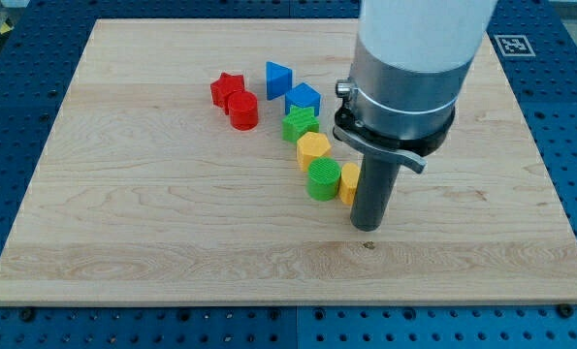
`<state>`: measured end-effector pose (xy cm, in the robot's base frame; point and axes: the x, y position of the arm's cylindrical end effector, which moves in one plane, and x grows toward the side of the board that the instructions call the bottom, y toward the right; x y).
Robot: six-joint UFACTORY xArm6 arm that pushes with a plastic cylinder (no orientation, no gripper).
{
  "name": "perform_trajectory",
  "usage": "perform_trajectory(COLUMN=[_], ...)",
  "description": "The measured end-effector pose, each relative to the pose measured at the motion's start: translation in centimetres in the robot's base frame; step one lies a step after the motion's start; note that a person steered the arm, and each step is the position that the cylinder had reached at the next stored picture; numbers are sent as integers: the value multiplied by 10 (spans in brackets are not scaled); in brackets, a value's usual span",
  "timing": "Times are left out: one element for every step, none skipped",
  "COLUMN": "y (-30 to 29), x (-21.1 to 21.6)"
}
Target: Separate the green circle from yellow heart
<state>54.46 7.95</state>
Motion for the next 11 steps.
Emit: perform_trajectory(y=[-20, -32, -27, -28, -28, -30, -49, -76, -82, -82, -106], x=[0, -7, -27, -46, -60, -76, -80, -86, -91, -70, -39])
